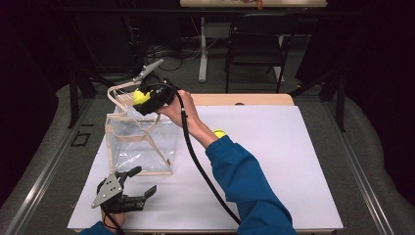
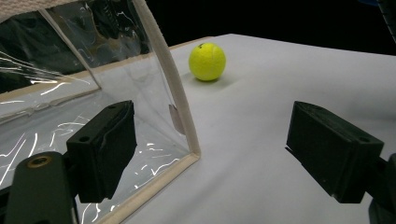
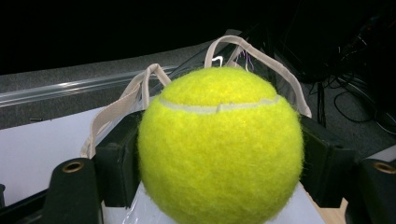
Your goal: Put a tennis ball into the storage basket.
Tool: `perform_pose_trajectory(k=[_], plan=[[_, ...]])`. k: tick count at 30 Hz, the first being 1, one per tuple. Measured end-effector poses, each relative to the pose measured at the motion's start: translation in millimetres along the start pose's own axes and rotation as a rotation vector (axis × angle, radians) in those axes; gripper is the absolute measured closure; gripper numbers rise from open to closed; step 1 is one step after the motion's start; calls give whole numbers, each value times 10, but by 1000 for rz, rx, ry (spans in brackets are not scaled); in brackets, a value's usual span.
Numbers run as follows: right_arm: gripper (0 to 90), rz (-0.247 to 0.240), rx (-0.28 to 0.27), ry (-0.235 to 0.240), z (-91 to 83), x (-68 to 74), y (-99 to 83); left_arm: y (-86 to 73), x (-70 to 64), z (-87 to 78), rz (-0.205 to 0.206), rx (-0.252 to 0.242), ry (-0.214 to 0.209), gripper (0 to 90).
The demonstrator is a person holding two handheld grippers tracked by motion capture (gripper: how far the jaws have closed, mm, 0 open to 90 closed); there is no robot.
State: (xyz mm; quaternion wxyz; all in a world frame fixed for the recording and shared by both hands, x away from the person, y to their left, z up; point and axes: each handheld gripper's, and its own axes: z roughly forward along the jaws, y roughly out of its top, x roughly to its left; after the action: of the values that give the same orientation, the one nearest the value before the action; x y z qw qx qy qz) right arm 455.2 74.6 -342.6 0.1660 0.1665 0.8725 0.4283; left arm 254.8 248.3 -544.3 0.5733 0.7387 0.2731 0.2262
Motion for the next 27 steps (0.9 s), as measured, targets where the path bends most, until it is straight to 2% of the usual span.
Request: perform_pose_trajectory(k=[27], plan=[[254,13,47,11,182,65,-28,1,0,-3,-2,-3,-2,158]])
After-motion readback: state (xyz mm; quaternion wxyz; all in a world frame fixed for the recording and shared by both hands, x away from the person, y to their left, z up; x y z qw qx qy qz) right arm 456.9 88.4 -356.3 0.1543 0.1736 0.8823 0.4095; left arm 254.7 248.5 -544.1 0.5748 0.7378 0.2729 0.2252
